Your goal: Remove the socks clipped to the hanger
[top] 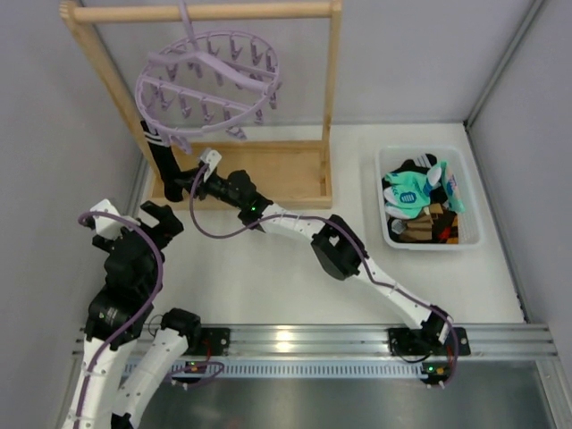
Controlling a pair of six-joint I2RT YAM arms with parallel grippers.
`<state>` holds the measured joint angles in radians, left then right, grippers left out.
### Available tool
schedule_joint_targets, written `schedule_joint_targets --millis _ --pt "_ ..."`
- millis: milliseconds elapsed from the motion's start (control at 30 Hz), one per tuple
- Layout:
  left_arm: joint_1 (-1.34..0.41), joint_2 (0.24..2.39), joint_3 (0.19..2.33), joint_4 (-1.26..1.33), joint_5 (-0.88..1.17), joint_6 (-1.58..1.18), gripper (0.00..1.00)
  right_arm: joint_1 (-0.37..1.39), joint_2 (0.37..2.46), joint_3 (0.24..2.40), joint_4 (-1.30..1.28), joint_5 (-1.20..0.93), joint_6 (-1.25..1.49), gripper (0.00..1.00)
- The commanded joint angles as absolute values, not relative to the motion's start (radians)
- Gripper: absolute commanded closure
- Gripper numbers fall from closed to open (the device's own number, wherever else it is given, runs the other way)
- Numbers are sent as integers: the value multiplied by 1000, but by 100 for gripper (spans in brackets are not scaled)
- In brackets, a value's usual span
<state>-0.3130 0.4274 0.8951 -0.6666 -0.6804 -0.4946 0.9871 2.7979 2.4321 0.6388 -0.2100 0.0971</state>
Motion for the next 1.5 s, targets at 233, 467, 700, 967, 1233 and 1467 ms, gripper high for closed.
schedule_joint_targets --millis 233,467,700,967,1233,1467 --pt "-307 411 887 -603 -631 -476 2 1006 2838 2551 767 -178 41 73" --pt "-307 407 890 -603 -640 -477 2 1019 2719 2401 853 -184 37 100" --pt "-307 405 939 -606 -637 -477 2 1026 2315 1738 1152 -163 72 100" --pt "-307 486 1060 -609 -502 -437 2 1026 1906 1280 1174 -115 72 100" --pt "-307 662 1236 -606 -218 -433 1 1022 1594 991 1014 -74 101 100" --pt "-307 785 1345 -535 -14 -506 2 1015 1401 884 841 -170 170 100"
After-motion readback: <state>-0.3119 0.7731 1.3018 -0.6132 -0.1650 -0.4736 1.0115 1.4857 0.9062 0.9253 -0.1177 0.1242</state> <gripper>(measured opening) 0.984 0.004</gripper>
